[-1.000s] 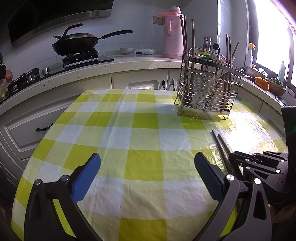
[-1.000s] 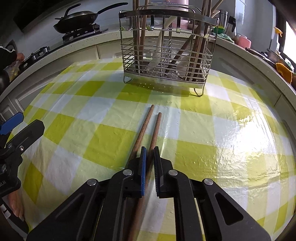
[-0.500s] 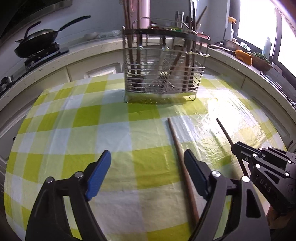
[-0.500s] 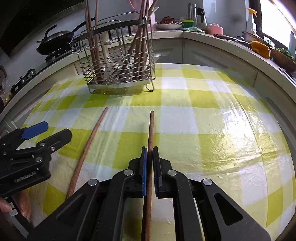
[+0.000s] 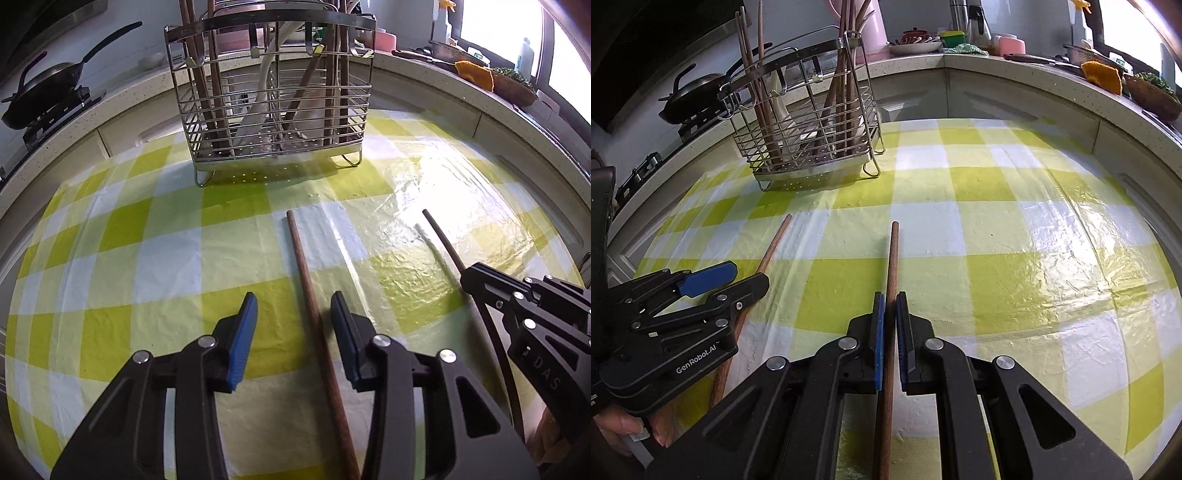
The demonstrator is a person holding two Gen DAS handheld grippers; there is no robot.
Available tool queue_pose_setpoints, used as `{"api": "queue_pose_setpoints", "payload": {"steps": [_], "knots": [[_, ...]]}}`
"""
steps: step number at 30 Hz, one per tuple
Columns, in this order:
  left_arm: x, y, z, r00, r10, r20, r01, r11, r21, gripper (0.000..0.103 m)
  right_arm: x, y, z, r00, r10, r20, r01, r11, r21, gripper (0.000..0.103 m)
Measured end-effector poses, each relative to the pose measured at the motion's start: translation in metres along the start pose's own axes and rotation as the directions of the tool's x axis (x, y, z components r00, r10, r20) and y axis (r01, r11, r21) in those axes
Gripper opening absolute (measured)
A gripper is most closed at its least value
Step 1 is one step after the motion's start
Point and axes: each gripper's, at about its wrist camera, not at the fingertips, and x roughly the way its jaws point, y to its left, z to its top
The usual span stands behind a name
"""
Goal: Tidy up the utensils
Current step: 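Close the right gripper on one chopstick while the left gripper closes on another, then lift both chopsticks upright and carry them over the wire rack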
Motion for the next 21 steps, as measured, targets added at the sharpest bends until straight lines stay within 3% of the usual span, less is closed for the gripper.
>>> {"api": "queue_pose_setpoints", "payload": {"steps": [21], "knots": [[-0.001, -0.001, -0.002, 1.0, 0.01, 0.022, -0.01, 1.0, 0.009, 0.037, 0.007, 0.009, 0.005, 0.997, -0.048, -0.054, 0.044, 0.996, -0.082, 0.009]]}}
